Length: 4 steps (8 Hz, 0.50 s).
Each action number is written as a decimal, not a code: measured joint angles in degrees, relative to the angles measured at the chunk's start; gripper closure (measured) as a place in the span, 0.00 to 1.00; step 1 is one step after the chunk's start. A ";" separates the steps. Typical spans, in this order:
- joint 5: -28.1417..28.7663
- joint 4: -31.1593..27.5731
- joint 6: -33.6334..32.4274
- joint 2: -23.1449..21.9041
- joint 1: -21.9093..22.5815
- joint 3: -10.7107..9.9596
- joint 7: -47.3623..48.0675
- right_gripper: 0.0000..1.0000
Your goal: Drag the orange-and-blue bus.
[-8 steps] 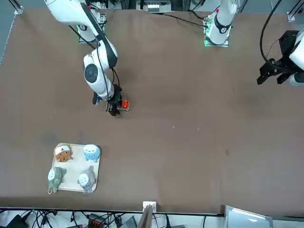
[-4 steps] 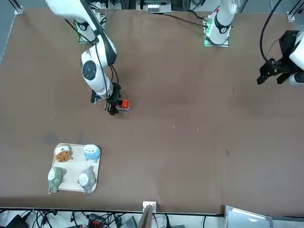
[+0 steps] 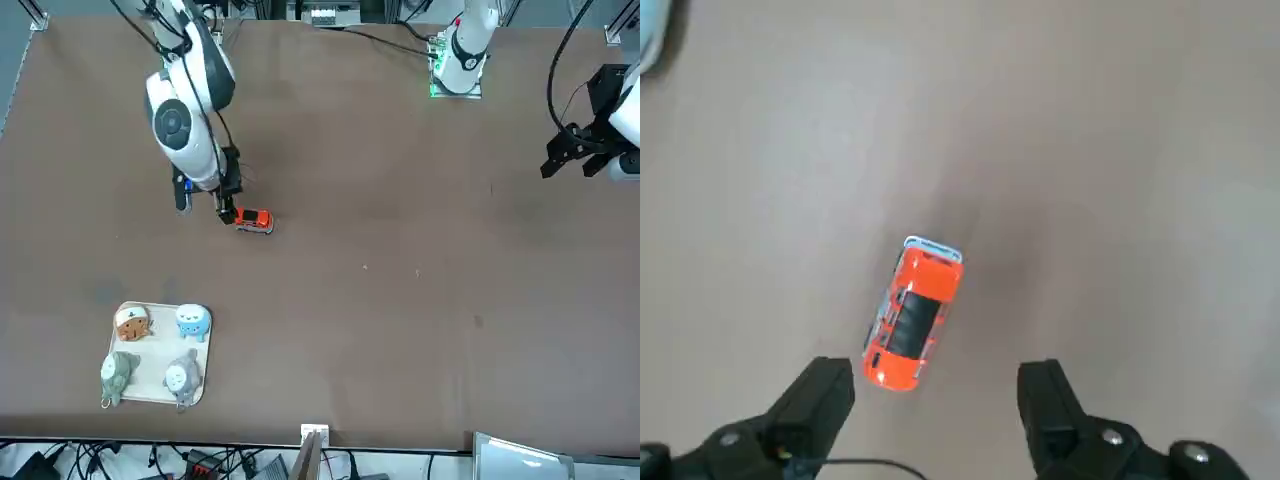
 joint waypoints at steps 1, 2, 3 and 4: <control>-0.01 2.55 -3.95 0.02 -1.92 -0.22 -5.84 0.00; -0.03 4.44 -7.73 0.05 -4.19 -0.33 -12.98 0.00; -0.02 6.42 -11.83 0.08 -6.06 -0.42 -20.08 0.00; -0.02 8.51 -15.82 0.07 -7.94 -0.55 -25.69 0.00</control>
